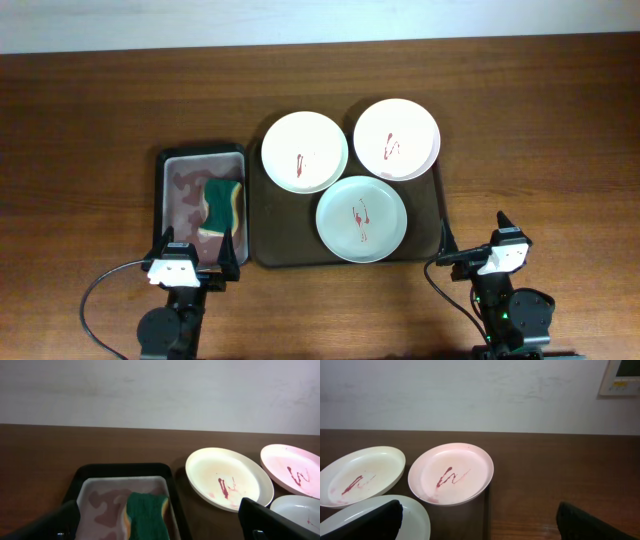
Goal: Clean dirty plates on tray and stack at the side
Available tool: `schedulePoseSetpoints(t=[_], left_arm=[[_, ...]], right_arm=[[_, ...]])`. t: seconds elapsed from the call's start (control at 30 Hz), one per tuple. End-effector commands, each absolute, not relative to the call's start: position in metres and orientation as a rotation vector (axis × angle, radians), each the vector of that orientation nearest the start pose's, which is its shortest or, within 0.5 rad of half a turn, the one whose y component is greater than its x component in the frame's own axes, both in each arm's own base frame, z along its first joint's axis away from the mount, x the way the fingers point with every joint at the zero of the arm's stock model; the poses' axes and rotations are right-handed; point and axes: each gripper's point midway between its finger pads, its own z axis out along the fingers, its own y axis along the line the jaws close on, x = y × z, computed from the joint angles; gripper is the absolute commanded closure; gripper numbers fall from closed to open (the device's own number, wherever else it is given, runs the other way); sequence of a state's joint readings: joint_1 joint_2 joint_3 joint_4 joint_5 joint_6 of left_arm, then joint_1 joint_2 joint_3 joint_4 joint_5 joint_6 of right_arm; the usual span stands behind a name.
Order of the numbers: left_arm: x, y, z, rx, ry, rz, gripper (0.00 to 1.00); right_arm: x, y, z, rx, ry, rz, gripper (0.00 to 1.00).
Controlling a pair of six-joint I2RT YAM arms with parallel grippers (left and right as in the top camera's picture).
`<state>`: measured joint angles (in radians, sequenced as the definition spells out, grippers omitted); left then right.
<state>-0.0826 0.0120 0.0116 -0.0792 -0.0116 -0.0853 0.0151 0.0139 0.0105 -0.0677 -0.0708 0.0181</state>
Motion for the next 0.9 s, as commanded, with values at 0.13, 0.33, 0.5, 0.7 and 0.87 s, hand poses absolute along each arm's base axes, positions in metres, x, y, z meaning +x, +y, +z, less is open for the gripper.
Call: schedulePoseSetpoints(t=[0.13, 0.33, 0.5, 0.7, 0.87], left_arm=[[0.245, -0.015, 0.156, -0.007, 1.652, -0.091, 0.01], [0.245, -0.016, 0.156, -0.004, 1.653, -0.094, 0.01], [0.245, -0.021, 0.156, 0.016, 1.653, -0.117, 0.01], [0.242, -0.021, 0.155, 0.018, 1.698, -0.117, 0.01], [0.238, -0.02, 0.166, 0.016, 1.779, -0.111, 0.01]], right_arm=[[0.246, 0.017, 0.157, -0.056, 1.643, 0.082, 0.01], [0.246, 0.017, 0.157, -0.056, 1.644, 0.083, 0.01], [0.245, 0.02, 0.157, -0.07, 1.643, 0.102, 0.01], [0.244, 0.022, 0.162, -0.014, 1.645, 0.168, 0.01], [0.24, 0.021, 0.163, -0.005, 1.741, 0.166, 0.01]])
